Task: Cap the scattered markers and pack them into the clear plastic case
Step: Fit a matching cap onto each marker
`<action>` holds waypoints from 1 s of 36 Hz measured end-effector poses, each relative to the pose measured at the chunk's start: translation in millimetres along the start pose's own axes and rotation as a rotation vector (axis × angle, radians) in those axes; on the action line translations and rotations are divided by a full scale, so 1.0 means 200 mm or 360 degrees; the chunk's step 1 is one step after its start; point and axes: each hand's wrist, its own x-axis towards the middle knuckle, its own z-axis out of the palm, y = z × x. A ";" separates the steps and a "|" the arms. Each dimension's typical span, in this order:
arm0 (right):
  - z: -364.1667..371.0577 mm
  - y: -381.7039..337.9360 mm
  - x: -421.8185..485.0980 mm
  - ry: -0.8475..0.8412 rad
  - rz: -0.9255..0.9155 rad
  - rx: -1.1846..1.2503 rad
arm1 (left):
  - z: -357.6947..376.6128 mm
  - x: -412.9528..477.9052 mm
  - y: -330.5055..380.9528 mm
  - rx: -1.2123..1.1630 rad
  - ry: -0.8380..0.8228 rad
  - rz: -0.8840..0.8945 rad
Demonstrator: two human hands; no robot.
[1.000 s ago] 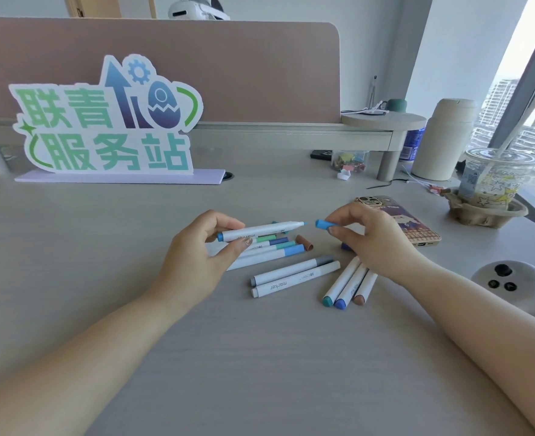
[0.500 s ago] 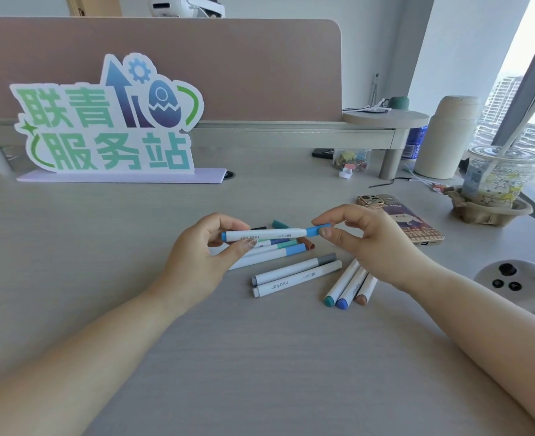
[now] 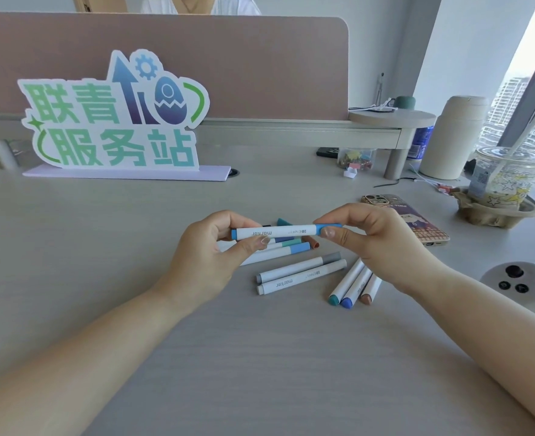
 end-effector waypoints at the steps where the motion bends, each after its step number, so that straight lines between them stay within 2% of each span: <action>1: 0.00 0.00 0.00 -0.0004 0.0000 -0.0017 | 0.00 0.00 0.00 0.0005 -0.0002 0.0004; 11: 0.01 -0.02 -0.01 0.0003 0.0005 -0.0053 | -0.01 0.01 -0.02 0.0077 -0.0031 0.0049; 18: 0.01 0.05 0.01 -0.0032 0.0032 -0.0210 | -0.06 0.04 -0.12 0.0770 -0.0217 0.0278; 24: -0.13 0.14 0.03 0.0353 0.0225 -0.0059 | -0.06 0.04 -0.17 0.1000 -0.0197 0.0203; 27: -0.17 0.18 0.03 0.0505 0.0329 0.0058 | -0.05 0.04 -0.17 0.1015 -0.0171 0.0202; 31: -0.18 0.22 0.03 0.0520 0.0444 0.0026 | 0.02 0.01 -0.12 0.0927 -0.0161 0.0313; 36: -0.20 0.22 0.02 0.0424 0.0518 -0.0034 | 0.16 -0.06 -0.04 0.0848 -0.0430 0.0490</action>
